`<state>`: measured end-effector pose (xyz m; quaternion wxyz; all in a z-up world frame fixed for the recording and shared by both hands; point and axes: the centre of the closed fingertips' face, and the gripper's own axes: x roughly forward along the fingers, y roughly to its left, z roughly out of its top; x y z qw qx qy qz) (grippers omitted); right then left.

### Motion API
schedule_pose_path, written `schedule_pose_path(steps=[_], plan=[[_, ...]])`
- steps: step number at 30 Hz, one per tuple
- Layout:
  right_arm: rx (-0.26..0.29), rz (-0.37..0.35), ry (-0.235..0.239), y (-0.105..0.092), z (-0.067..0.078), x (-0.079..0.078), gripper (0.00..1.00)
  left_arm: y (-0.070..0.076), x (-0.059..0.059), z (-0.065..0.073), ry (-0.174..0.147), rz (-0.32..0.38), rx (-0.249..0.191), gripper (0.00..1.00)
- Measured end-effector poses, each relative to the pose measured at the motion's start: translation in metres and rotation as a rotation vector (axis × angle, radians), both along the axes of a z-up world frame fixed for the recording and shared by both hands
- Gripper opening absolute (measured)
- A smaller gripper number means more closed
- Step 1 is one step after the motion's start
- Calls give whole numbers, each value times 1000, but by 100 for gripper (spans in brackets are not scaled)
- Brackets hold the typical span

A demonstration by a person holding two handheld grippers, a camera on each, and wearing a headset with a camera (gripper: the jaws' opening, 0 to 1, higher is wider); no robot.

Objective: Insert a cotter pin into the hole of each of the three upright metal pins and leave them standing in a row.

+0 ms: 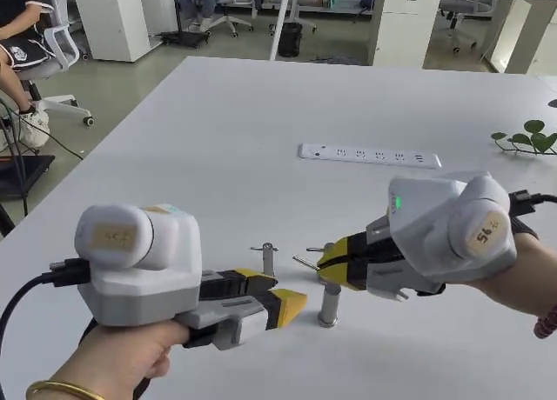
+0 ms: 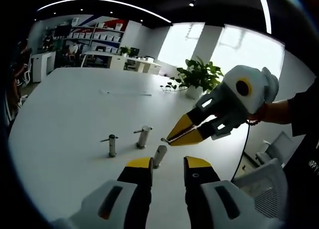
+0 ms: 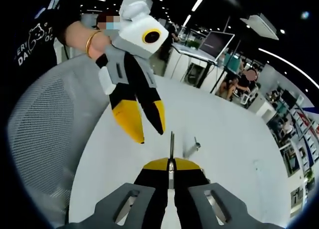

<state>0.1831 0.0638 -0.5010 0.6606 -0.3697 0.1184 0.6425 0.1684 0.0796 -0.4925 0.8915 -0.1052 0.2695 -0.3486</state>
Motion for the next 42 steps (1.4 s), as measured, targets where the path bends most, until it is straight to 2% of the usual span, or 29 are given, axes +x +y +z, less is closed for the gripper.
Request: schedule_pose_path(steps=[10,19,24,29,33,34,38,42], plan=[[-44,85,-59,6,-4,-19,0,-3,-3,1,28,1,-64,15],[-62,114,-90,9,-5,-25,0,-4,-4,-1,41,7,-82,7],[-59,112,-83,10,-6,-27,0,-3,-5,-2,48,6,-84,2],[-67,117,-98,11,-6,-27,0,-2,-7,-5,67,9,-91,1],[-65,115,-96,11,-6,-27,0,-3,-8,-4,57,7,-90,1],[-62,111,-91,11,-6,-27,0,-3,-8,-3,42,1,-80,1],[-55,104,-77,10,-6,-27,0,-4,-7,-3,23,-9,-62,1],[-45,86,-43,9,-6,-28,0,-4,-8,-2,7,-20,-44,1]])
